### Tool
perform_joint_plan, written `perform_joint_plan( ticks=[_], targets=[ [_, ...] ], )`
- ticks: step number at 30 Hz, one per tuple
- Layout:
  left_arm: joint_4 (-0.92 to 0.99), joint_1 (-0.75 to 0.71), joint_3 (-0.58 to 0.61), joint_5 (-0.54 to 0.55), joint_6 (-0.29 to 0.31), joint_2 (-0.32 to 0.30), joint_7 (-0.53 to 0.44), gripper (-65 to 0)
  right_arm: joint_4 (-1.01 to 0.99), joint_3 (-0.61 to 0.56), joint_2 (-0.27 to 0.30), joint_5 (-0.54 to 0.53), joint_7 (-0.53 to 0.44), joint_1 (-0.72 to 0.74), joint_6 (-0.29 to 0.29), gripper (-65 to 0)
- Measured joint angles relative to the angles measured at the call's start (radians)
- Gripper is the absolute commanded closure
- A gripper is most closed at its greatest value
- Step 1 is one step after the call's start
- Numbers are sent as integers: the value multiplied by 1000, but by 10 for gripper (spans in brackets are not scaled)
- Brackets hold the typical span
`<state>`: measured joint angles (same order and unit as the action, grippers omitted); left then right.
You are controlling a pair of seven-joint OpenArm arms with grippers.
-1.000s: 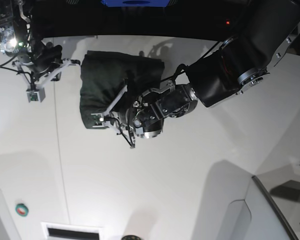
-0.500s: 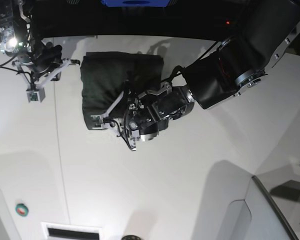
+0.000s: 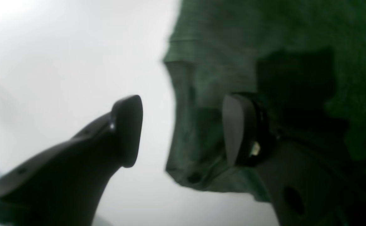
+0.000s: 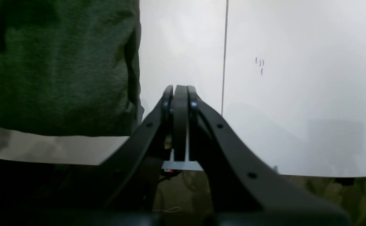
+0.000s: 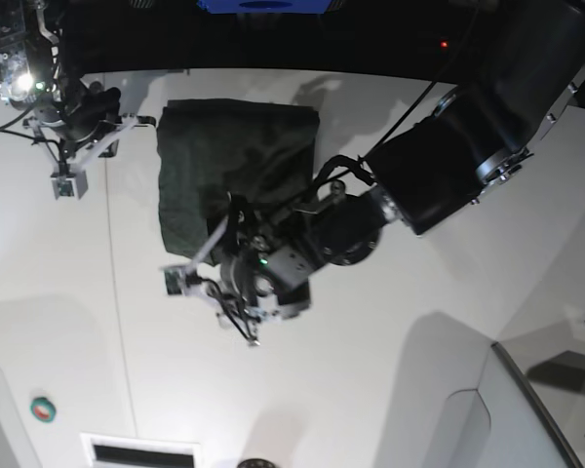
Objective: Layout the t-shirt on the table in an organized manner, then fold the t-shirt properly
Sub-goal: 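Smooth the folded square with both grippers and release it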
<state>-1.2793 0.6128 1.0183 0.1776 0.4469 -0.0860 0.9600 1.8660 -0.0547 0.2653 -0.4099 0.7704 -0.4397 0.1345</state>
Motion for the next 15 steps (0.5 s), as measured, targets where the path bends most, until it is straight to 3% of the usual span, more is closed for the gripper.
perform_joint_plan(
  ticks=[6, 8, 10, 11, 13, 15],
  targets=[
    [-201, -156, -137, -16, -3, -122, 13, -359, 0, -4, -3, 2, 0, -5, 0, 0],
    [-299, -251, -178, -14, -2, -166, 24, -248, 0, -6, 0, 2, 1, -5, 0, 0],
    [-425, -364, -262, -5, -1, -180, 28, -35, 3, -11, 0, 2, -3, -15, -1, 0],
    [-485, -421, -323, -6, -2, -173, 16, 0, 13, -20, 2, 12, -6, -27, -9, 0],
    [-565, -531, -442, -12, -3, -152, -9, 0, 30, -34, 5, 7, -5, -50, -77, 0],
    [-570, -623, -510, -19, -7, -150, -18, 0, 39, -35, -2, -2, -3, -61, -103, 0]
  ],
)
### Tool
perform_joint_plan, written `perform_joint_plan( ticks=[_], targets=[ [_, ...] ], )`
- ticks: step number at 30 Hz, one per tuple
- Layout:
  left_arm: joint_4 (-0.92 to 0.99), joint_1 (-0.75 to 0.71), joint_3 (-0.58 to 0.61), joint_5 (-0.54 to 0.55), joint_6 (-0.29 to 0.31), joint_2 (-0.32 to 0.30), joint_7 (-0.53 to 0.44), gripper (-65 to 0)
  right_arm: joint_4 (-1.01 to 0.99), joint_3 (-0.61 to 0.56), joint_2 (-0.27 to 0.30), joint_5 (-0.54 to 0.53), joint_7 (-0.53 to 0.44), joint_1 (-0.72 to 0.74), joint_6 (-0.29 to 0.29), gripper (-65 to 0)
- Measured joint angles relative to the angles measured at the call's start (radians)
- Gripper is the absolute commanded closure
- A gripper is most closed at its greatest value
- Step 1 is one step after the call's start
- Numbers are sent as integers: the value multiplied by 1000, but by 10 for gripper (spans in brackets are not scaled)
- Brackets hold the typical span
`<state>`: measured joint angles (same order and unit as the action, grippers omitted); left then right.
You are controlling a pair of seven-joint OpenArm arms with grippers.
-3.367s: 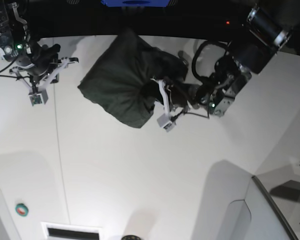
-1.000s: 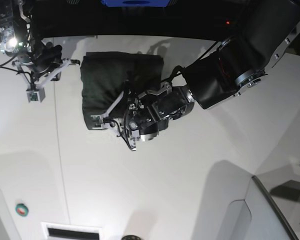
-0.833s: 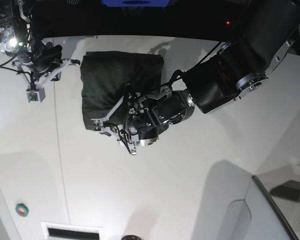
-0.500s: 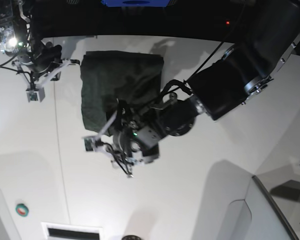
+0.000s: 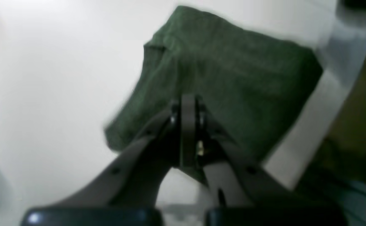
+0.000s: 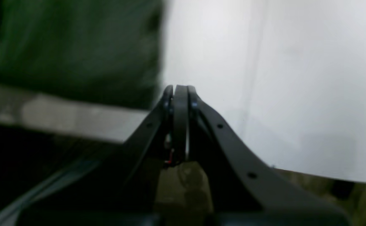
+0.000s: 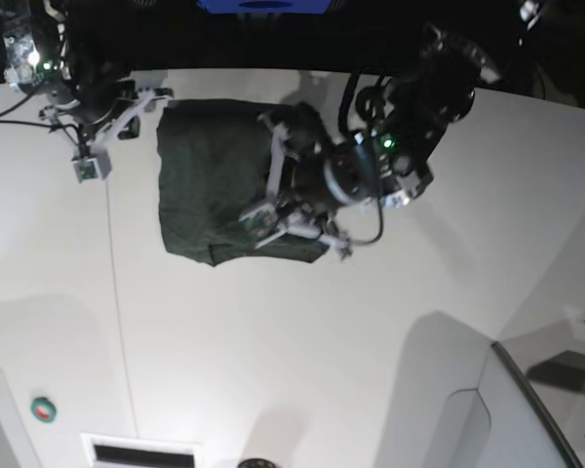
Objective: Layout the t-shirt on the table in an organized manner, then fold the t-shirt properly
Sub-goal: 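Smooth the folded square with both grippers and release it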
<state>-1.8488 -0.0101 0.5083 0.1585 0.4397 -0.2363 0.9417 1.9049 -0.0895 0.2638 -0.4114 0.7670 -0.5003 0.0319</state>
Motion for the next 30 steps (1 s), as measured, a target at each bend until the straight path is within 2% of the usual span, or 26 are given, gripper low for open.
perform_joint_plan(
  ticks=[3, 6, 8, 18, 23, 30],
  targets=[
    [34, -112, -65, -36, 4, -8, -107, 0, 0, 0, -2, 6, -5, 7, 0, 0],
    [119, -162, -108, -114, 1, 12, -246, 0, 0, 1, 2, 8, -8, 8, -1, 0],
    [195, -175, -103, -149, -2, 11, -267, 0, 0, 2, 2, 8, -3, 9, -1, 0],
    [261, -238, -89, -174, -3, -3, -295, 0, 0, 2, 1, 7, -4, 11, -1, 0],
    [201, -285, -98, -177, -2, -33, -293, 0, 10, -14, 7, 12, -3, 11, -3, 0],
    [174, -287, -97, -177, -2, -50, -290, 0, 57, -168, 10, 9, -2, 17, -3, 0]
  ],
)
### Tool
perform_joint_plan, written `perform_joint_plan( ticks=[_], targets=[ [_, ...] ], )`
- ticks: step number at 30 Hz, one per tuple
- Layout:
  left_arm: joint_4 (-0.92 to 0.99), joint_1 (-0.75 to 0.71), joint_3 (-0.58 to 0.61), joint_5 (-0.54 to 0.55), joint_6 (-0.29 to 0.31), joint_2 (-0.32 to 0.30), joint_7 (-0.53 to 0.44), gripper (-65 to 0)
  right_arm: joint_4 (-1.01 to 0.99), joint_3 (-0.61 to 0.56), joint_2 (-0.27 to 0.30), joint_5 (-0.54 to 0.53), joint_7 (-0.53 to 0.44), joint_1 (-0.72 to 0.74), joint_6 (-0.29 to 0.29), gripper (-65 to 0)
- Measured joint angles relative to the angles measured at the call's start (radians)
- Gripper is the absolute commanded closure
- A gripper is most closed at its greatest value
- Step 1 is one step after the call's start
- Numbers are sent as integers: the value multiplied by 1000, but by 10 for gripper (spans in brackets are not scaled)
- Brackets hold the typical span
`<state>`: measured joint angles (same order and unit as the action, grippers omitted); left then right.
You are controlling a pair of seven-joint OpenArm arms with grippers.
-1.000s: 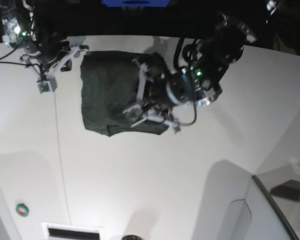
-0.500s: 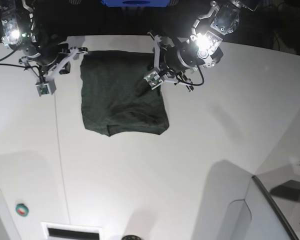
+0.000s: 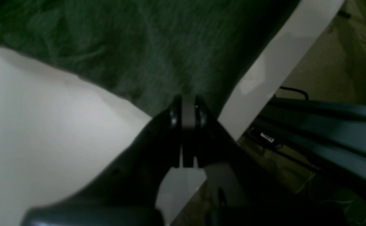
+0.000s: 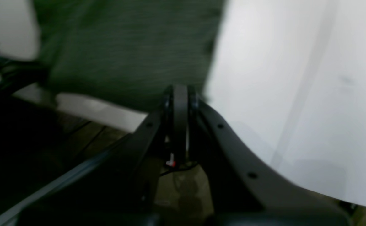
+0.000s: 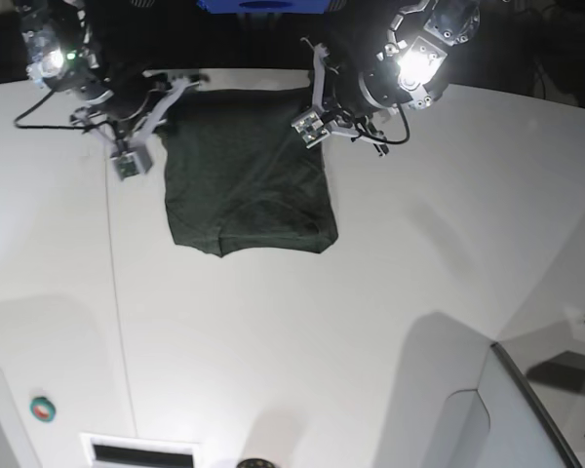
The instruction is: Layout the t-shirt on the table in an organized manner, then fold the t-shirt properly
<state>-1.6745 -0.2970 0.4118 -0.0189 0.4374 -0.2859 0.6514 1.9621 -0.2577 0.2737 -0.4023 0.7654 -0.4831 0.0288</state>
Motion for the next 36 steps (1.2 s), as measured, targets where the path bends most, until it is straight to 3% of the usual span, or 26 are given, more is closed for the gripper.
perform_joint_plan(
  ticks=[10, 14, 18, 28, 36],
  targets=[
    [56, 1, -3, 1, 0, 8, -5, 0, -76, -56, 0, 5, -7, 89, -3, 0],
    [90, 10, -3, 13, 0, 9, -26, 0, -155, -56, -8, -5, -14, 86, -4, 0],
    [102, 12, -3, 19, 0, 9, -37, 0, -234, -55, -8, -2, -82, 82, -4, 0],
    [82, 9, -7, 16, 0, 5, -29, 0, -217, -52, -22, 2, -89, 47, -4, 0],
    [-148, -106, -256, 4, 2, -2, -12, 0, 22, -37, -9, -5, -98, -3, -7, 0]
  ],
)
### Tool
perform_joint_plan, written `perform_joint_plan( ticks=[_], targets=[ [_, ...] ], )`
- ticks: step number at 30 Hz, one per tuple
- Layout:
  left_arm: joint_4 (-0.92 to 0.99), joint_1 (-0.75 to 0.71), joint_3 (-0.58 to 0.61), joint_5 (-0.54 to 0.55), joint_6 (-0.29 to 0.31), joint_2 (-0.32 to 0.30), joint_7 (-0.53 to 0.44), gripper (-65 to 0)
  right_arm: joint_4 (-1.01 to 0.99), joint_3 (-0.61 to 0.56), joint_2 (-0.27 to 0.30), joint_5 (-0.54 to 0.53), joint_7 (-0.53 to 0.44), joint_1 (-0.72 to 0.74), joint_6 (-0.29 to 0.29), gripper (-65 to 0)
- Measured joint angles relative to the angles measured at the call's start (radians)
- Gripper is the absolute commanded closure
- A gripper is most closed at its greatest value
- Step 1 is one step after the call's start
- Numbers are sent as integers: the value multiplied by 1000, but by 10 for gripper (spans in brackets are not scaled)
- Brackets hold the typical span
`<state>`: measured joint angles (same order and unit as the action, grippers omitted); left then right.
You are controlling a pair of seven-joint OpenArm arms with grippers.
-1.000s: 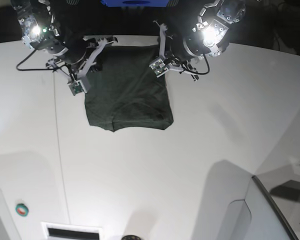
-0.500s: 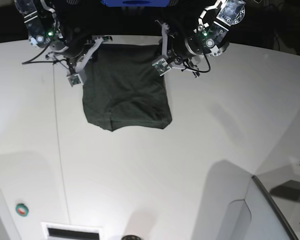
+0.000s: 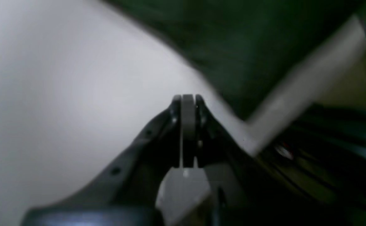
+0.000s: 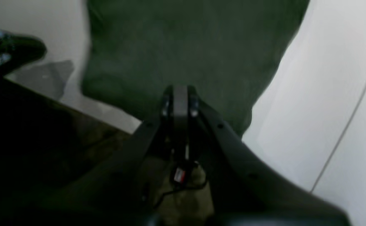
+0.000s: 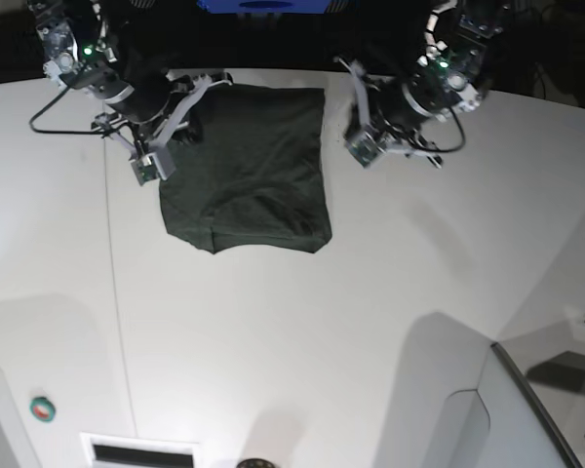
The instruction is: Layout the t-shirt on the table in an organized manner, then fold the t-shirt properly
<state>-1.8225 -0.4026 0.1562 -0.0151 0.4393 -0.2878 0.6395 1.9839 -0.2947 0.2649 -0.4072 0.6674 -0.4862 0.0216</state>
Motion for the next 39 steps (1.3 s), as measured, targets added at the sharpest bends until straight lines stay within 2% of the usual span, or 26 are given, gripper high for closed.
perform_joint_plan(
  ticks=[2, 4, 5, 9, 12, 13, 16, 20, 23, 27, 32, 34, 37, 39],
  targets=[
    [-35, -43, -66, -2, -6, -1, -35, 0, 5, 37, 4, 9, -32, -36, -1, 0],
    [-35, -115, -133, -2, -2, -2, -130, 0, 4, 76, 22, 14, -92, -79, 0, 0],
    [-32, -158, -166, 0, 3, -6, -200, 0, 4, 86, 41, 15, -149, -106, -1, 0],
    [34, -308, -265, -5, -2, -35, -498, 0, 5, 98, 183, 18, -325, -240, -38, 0],
    [144, -403, -317, -6, 3, -30, -721, 0, 4, 122, 212, 29, -408, -349, -47, 0],
    [188, -429, -328, -4, 8, -27, -790, 0, 5, 132, 211, 64, -420, -383, -56, 0],
    [303, -484, -348, -6, -5, -34, -904, 0, 5, 150, 205, 209, -412, -479, -48, 0],
    [418, -512, -338, -6, -2, -28, -978, 0, 3, 113, 188, 352, -396, -596, -48, 0],
    [495, -546, -326, -2, -7, -26, -1030, 0, -40, 47, 162, 356, -330, -623, -51, 0],
    [661, -526, -221, 0, -6, -25, -1118, 0, -243, -68, 145, 363, -305, -554, -51, 0],
    [962, -367, -74, 0, -10, -3, -1140, 0, -643, -206, 44, 355, -330, -319, -54, 0],
    [1107, -293, -23, 15, -74, 17, -1150, 0, -820, -243, 23, 357, -378, -230, -56, 0],
    [1389, -157, 74, 8, -174, 61, -1148, 0, -1212, -279, -20, 361, -438, -58, -56, 0],
    [1624, -40, 145, -5, -192, 94, -1137, 0, -1532, -289, -62, 360, -537, 82, -58, 0]
  ],
)
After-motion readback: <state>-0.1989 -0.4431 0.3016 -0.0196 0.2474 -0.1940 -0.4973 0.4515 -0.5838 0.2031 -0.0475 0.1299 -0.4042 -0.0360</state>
